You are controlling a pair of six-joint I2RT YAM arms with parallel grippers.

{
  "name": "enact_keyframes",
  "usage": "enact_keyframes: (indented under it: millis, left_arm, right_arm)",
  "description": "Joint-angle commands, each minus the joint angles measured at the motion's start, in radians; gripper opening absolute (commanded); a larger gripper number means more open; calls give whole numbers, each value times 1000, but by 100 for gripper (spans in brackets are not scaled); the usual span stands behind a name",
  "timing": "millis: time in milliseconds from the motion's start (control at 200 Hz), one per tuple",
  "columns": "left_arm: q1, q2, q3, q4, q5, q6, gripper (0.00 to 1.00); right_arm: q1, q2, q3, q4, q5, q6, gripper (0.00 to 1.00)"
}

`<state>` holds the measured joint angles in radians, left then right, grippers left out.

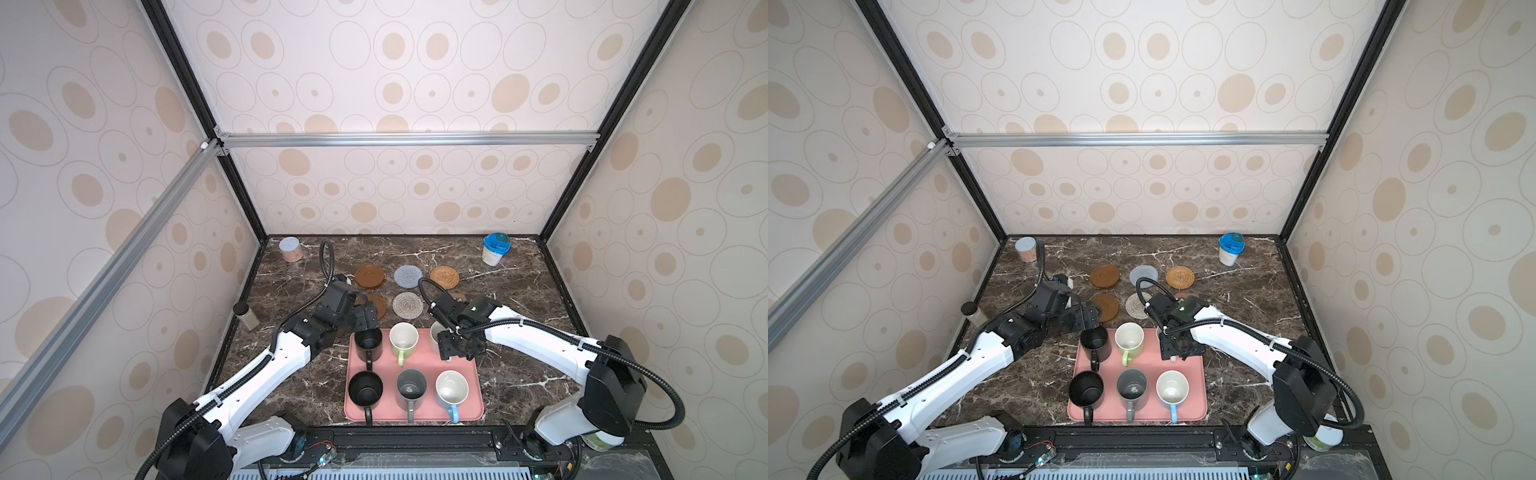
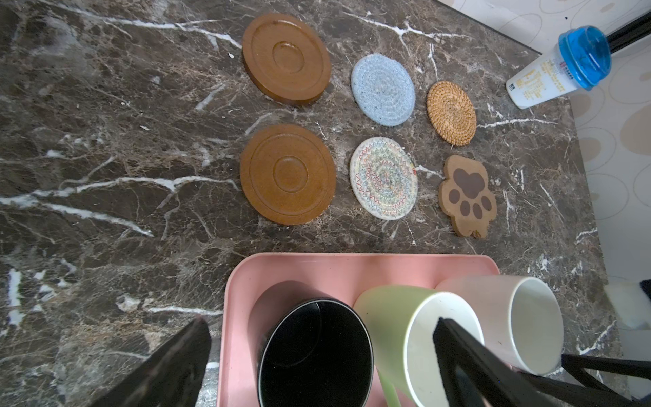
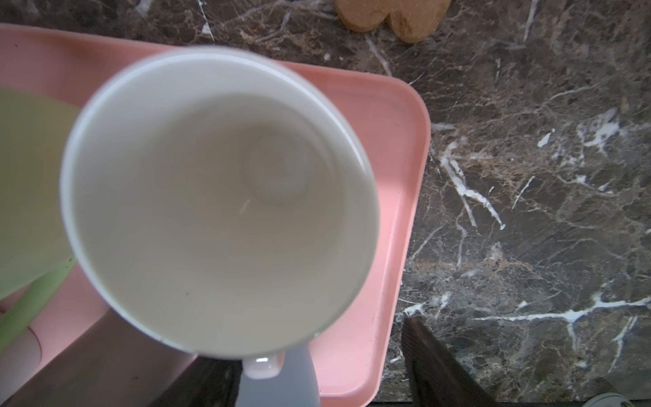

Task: Place cups on coasters
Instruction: Pick up the cup from the tray.

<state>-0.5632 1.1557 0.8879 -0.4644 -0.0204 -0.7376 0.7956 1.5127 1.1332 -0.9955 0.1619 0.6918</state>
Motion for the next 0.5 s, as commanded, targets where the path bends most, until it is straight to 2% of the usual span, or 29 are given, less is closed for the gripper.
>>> enact_keyframes:
  millis: [0, 230, 495]
  left_arm:
    - [-8, -4, -5, 8, -6, -19, 100]
    - [-9, -3, -11, 15, -4, -19, 100]
    - [-7, 1, -14, 21, 0, -18, 100]
  right_arm:
    - [3, -5, -29, 3, 11, -18, 72]
    - [2, 16, -47, 61, -26, -29, 68]
    - [2, 30, -53, 95, -29, -34, 58]
